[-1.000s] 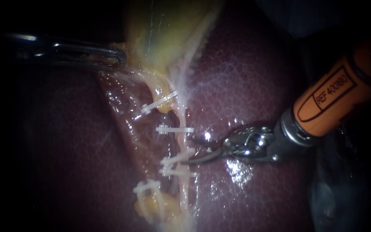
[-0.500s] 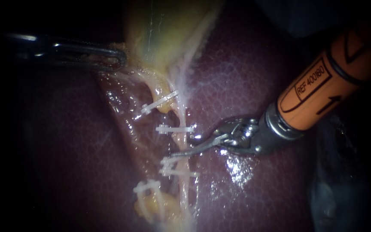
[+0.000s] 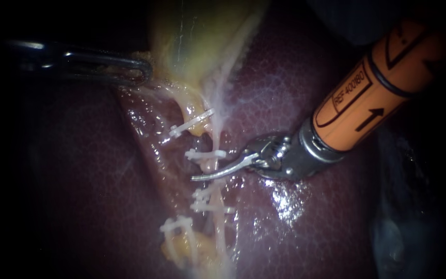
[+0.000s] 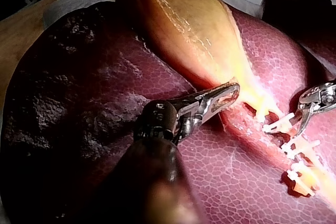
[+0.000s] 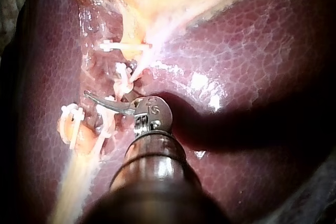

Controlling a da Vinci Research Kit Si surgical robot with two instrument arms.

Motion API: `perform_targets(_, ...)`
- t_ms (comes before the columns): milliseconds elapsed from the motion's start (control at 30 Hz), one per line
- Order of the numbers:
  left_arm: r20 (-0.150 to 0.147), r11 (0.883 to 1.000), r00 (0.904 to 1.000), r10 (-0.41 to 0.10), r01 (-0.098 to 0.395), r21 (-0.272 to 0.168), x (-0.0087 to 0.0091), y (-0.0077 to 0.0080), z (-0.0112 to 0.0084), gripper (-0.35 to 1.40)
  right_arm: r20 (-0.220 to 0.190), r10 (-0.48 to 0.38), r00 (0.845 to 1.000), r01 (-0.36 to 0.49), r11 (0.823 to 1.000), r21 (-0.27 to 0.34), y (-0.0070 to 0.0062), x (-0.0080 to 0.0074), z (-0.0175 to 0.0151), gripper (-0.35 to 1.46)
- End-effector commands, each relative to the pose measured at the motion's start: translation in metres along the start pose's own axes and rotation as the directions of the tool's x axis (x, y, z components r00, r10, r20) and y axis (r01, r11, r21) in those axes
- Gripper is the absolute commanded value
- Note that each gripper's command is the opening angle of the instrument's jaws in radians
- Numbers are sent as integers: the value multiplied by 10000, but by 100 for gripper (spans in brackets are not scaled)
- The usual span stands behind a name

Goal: Go to the cutting position right tube

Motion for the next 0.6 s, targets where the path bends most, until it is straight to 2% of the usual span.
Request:
perform_targets(33,0,10000,10000,-1,1,-1,0,0,0,-35,-98,-57,9999,58,9999,112,1,0,3,132)
perform_targets(300,5,10000,10000,-3,3,-33,0,0,0,-35,-445,-181,9988,209,9979,621,10,2,22,132)
perform_targets(467,5,10000,10000,-3,3,-35,0,0,0,-35,-597,-239,9979,300,9943,1024,13,3,26,119)
perform_targets(600,5,10000,10000,-3,3,-36,0,0,1,-35,-708,-673,9952,755,9898,1208,13,4,26,104)
